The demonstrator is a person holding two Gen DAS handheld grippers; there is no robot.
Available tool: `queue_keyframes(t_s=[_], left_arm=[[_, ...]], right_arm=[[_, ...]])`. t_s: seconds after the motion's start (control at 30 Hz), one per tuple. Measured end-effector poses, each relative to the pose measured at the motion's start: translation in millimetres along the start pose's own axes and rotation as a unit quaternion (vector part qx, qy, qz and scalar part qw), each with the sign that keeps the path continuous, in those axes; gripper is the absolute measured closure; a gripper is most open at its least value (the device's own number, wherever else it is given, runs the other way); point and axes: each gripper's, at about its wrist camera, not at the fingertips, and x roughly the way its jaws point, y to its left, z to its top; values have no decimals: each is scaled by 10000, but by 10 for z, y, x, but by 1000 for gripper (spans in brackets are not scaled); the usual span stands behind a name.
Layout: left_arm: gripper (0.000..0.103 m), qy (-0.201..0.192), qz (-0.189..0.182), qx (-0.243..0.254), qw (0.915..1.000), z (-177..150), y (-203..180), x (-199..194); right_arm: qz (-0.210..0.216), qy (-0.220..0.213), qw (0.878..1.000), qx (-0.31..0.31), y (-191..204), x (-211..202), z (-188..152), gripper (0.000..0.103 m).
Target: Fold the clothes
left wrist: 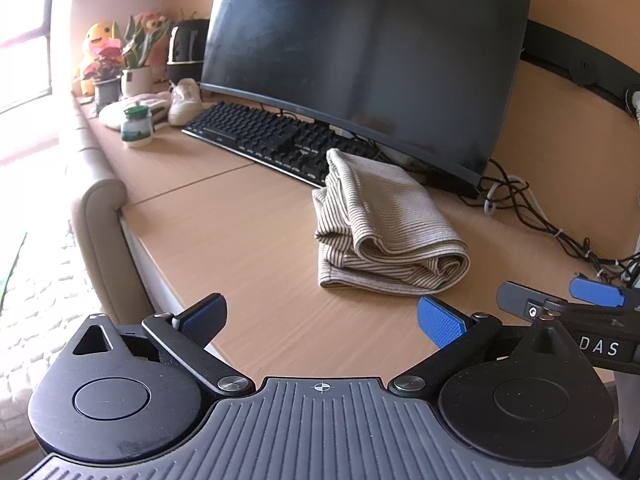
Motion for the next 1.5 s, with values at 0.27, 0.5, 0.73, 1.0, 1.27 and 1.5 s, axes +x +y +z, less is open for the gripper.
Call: queue_keyframes(t_s=[0.27,0.5,0.73,1.0,1.27,1.5], left_arm=[[0,-8,28,-69,10000,-25,26,-31],[0,2,50,32,10000,-23,-3,-39],[0,79,87,10,9999,-33,12,-12],[0,145,115,25,9998,-36,26,7],[0,173,124,-6,9998,-43,48,19],[0,204,121,1,9997,-43,52,31]], right_arm=[[64,50,9999,-73,33,4,-12,0],[74,85,9999,-71,34,13,-18,0],[90,132,9999,-48,25,28,-28,0],[125,209,9997,-58,33,59,-41,0],[144,240,9996,-85,36,65,-50,0],[159,257,9995,-105,37,66,-55,0]])
